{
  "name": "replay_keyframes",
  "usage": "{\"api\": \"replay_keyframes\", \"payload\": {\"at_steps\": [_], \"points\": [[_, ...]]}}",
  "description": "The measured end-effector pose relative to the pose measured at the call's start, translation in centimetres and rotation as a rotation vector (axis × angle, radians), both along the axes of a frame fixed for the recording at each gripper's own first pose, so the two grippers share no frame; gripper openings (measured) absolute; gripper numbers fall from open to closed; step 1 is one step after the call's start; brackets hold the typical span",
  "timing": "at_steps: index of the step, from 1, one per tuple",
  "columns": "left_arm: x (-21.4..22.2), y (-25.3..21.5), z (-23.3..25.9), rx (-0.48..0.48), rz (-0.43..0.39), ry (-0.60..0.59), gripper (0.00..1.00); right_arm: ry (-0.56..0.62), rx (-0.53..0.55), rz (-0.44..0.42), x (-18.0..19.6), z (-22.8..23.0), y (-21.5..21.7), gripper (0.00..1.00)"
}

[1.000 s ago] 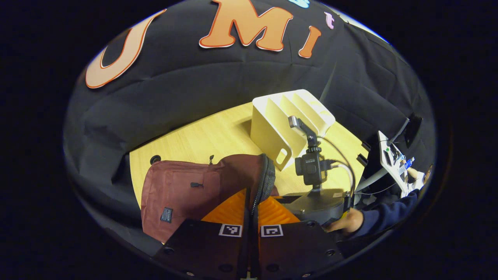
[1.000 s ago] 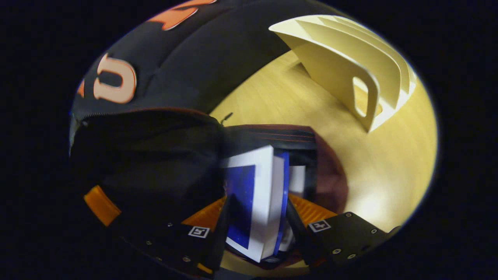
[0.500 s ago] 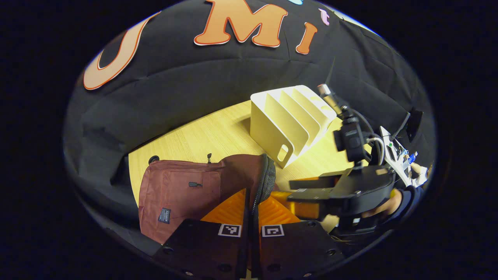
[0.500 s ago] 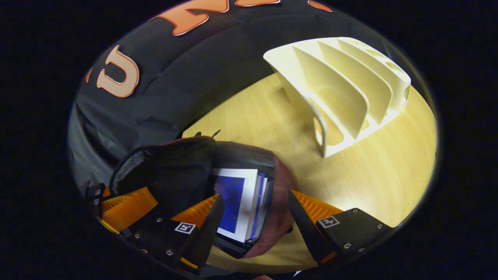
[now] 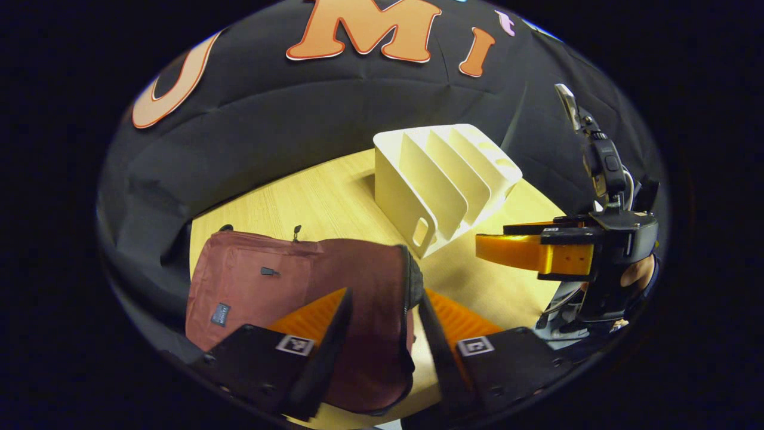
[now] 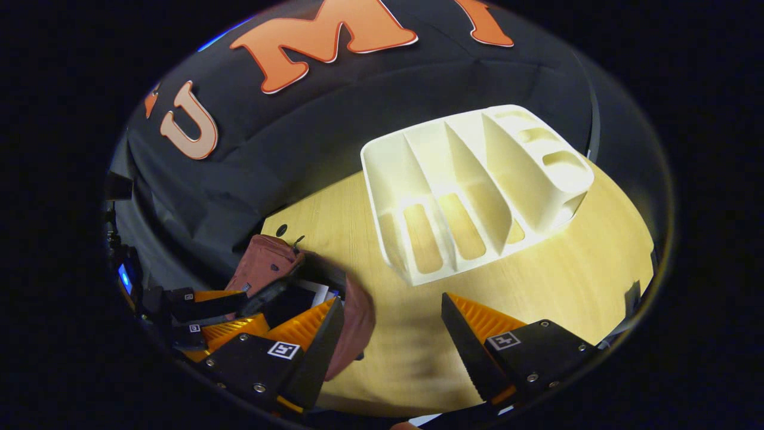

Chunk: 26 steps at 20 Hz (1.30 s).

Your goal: Open the schoolbag, grab two books from the bookshelf and put them into the schoolbag.

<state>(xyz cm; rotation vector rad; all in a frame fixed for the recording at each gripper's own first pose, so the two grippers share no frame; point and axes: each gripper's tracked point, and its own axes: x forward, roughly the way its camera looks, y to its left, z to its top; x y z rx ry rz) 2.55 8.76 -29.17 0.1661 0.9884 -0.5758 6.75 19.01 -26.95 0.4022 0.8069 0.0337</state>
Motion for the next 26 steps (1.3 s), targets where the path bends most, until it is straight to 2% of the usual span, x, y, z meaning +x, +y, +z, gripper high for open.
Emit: {"api": "replay_keyframes", "payload": {"at_steps": [1,2,8,13,16,21,24,26], "points": [[-0.3,-1.0,-0.1,-0.002,0.026,-0.004,0.92,-0.011,-0.007,0.018,-0.2,0.4,-1.2,0.98],[-0.5,-2.0,0.0,-0.002,0.046,-0.009,0.96,-0.023,-0.018,0.029,-0.3,0.7,-2.3,0.98],[-1.6,-8.7,3.0,-0.015,0.18,-0.134,0.98,-0.137,-0.068,0.086,-1.6,4.4,-9.2,0.98],[-3.1,-13.7,9.0,-0.043,0.315,-0.323,0.98,-0.309,-0.159,0.101,-2.7,10.1,-14.6,0.98],[-3.7,-14.8,12.1,-0.073,0.401,-0.405,0.98,-0.397,-0.207,0.099,-3.7,13.4,-16.6,0.97],[-4.3,-14.9,18.0,-0.061,0.427,-0.569,0.98,-0.551,-0.267,0.061,-4.2,18.4,-17.7,0.97],[-4.0,-14.8,19.7,-0.085,0.452,-0.653,1.0,-0.609,-0.288,0.049,-4.8,19.8,-17.2,0.97],[-4.2,-14.4,21.0,-0.095,0.459,-0.7,0.97,-0.646,-0.303,0.035,-5.0,20.3,-17.1,0.97]]}}
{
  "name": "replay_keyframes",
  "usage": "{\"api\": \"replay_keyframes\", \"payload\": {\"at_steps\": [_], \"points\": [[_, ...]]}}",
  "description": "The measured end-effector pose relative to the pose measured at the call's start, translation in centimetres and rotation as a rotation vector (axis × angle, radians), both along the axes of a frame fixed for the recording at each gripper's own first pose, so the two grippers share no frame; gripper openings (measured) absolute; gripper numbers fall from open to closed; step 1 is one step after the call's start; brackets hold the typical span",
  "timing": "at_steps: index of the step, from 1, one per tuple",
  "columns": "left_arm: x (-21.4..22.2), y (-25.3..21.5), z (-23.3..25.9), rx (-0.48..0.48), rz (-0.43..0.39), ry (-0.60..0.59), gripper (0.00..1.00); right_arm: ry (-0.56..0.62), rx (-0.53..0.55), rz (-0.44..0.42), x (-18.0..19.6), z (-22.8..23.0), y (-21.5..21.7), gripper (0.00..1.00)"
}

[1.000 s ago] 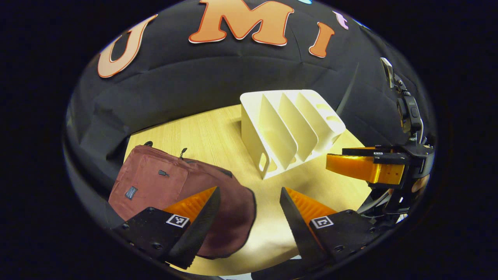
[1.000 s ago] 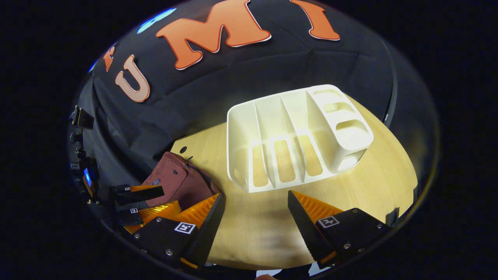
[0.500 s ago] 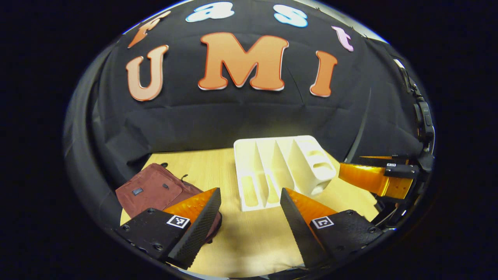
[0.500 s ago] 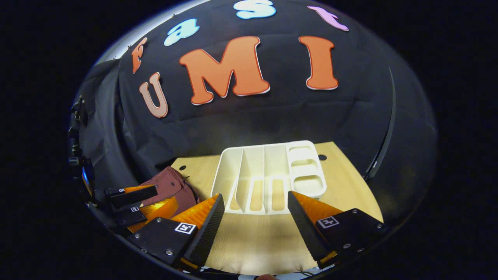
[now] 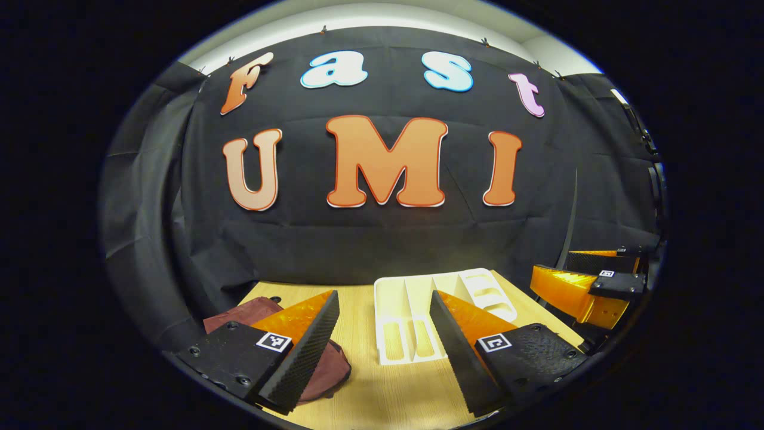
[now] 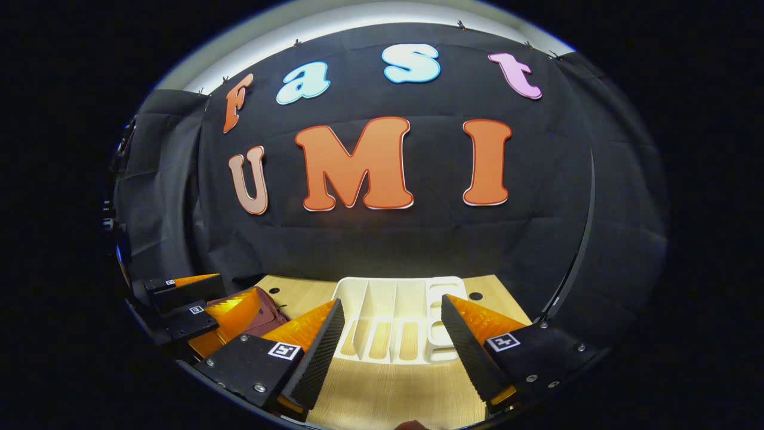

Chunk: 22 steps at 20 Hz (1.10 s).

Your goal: Open the schoolbag, grab two books from the bookshelf and put them into the schoolbag.

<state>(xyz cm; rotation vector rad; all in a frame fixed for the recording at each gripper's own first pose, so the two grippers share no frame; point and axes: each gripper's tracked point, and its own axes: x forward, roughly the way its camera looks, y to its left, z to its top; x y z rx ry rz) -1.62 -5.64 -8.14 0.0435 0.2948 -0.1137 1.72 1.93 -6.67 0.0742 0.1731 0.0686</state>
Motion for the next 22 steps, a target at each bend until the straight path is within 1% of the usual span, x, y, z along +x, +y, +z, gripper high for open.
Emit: {"api": "replay_keyframes", "payload": {"at_steps": [1,2,3,4,5,6,9,12,14,15,17,22], "points": [[-0.2,0.2,0.5,0.0,0.003,-0.018,0.98,-0.012,-0.002,-0.01,-0.3,0.1,0.1,0.97],[-0.3,0.5,1.0,0.005,0.011,-0.029,1.0,-0.012,-0.001,-0.011,-0.5,0.0,0.2,0.97],[-0.6,0.9,1.7,0.009,0.023,-0.048,0.97,-0.011,0.001,-0.016,-0.6,-0.3,0.1,0.97],[-0.7,1.1,2.4,0.008,0.03,-0.072,0.97,-0.012,0.004,-0.013,-0.7,-0.3,0.2,0.97],[-0.9,1.2,2.8,0.007,0.04,-0.09,1.0,-0.017,0.008,-0.014,-0.8,-0.2,0.2,0.97],[-1.0,1.2,2.8,0.007,0.039,-0.101,0.97,-0.024,0.011,-0.017,-0.8,-0.2,0.2,0.97],[-1.3,1.3,3.1,0.03,0.046,-0.139,0.97,-0.058,0.005,-0.052,-0.9,-0.2,-0.1,0.96],[-1.5,0.9,3.5,0.028,0.034,-0.183,0.97,-0.078,0.001,-0.044,-1.0,-0.2,0.4,0.97],[-1.5,1.2,3.5,0.028,0.039,-0.2,0.95,-0.111,-0.026,-0.034,-1.0,0.0,0.5,0.97],[-1.5,1.2,3.5,0.034,0.037,-0.205,0.96,-0.122,-0.041,-0.033,-1.1,0.0,0.6,0.97],[-1.5,1.2,3.8,0.044,0.035,-0.218,0.95,-0.12,-0.052,-0.029,-1.1,-0.3,0.9,0.97],[-1.7,0.9,4.6,0.113,0.009,-0.279,0.94,-0.116,-0.034,-0.039,-0.7,-0.6,0.9,0.97]]}}
